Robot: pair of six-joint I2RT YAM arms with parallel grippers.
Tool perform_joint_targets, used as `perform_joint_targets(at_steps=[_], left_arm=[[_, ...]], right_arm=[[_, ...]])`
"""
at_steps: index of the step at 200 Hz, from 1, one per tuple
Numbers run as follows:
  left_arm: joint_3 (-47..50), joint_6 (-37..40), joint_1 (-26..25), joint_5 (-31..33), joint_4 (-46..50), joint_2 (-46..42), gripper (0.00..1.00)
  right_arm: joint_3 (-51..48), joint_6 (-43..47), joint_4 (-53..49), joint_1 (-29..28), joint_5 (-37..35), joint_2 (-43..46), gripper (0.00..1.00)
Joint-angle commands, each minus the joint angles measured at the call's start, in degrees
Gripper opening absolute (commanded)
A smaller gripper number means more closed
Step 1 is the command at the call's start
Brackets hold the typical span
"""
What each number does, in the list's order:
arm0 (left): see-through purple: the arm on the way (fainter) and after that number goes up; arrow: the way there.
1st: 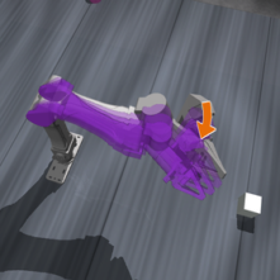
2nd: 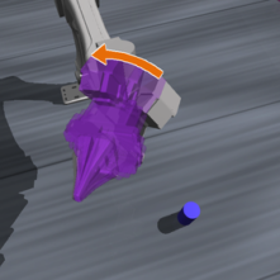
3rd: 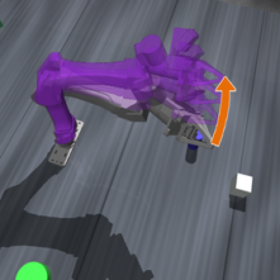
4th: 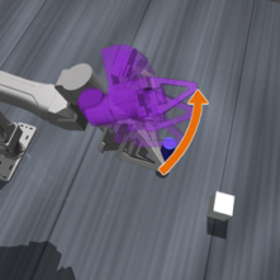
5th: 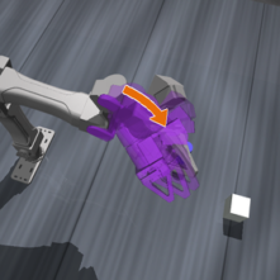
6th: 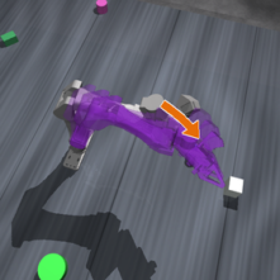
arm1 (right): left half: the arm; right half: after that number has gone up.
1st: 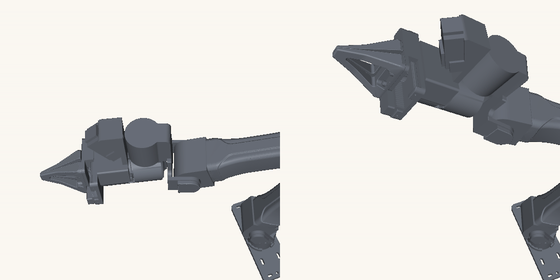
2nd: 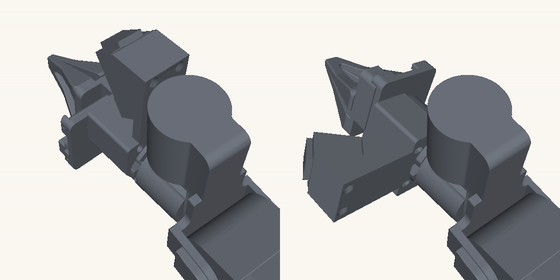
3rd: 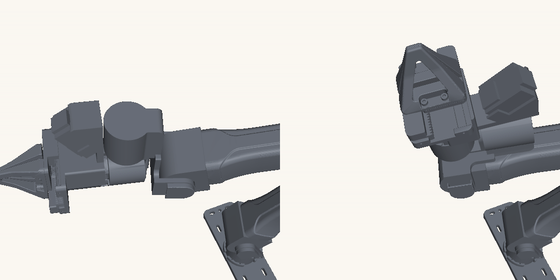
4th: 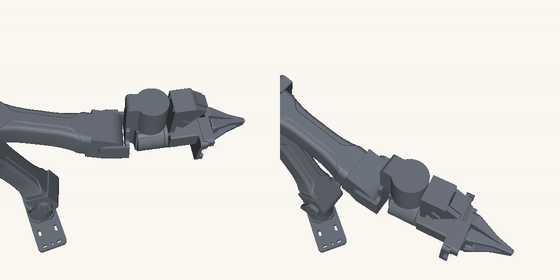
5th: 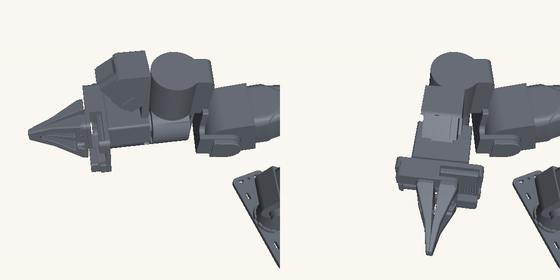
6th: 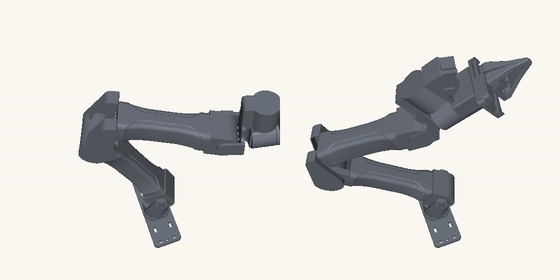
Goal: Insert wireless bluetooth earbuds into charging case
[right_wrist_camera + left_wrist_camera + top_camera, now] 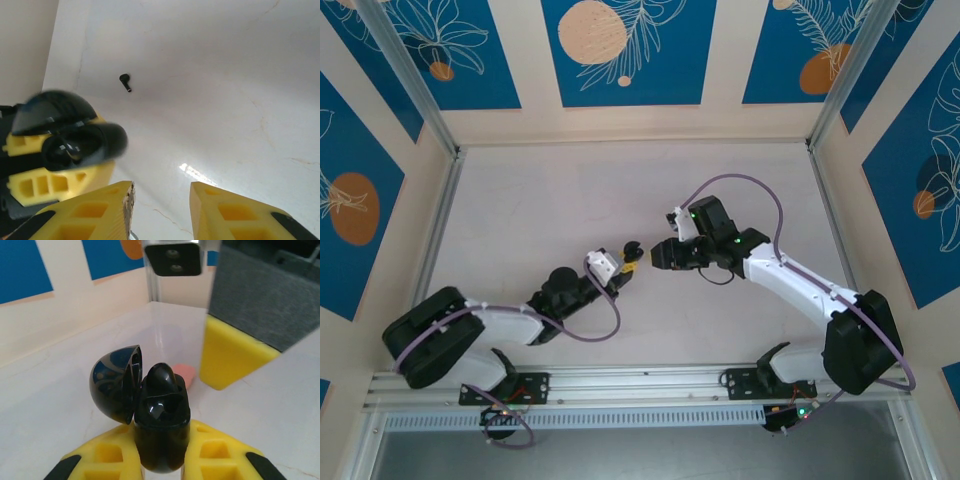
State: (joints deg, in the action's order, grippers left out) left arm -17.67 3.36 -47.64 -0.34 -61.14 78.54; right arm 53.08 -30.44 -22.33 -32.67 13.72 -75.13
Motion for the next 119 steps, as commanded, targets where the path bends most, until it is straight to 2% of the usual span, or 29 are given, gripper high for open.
perform_joint_targets(at_steps=[1,38,79,119], left_arm=[[-2.3,-1.5,2.6,4.8,11.3,-5.8,0.13],[-2.3,-8.5,12.1,4.1,26.3,-17.4,0.13],[-5.5,-14.6,23.3,2.1,46.7,-27.0,0.13],[-5.7,-21.1,34.6,-3.3,53.8,-28.6,0.13]], right_arm=[[3.1,1.6,-1.2,-0.2,0.3,1.5,0.36],[5.9,2.9,-1.4,-1.7,0.6,-1.4,0.36],[17.6,9.4,-9.2,-6.5,-0.5,-13.7,0.35],[32.7,16.0,-14.7,-12.8,-3.3,-28.7,0.35]])
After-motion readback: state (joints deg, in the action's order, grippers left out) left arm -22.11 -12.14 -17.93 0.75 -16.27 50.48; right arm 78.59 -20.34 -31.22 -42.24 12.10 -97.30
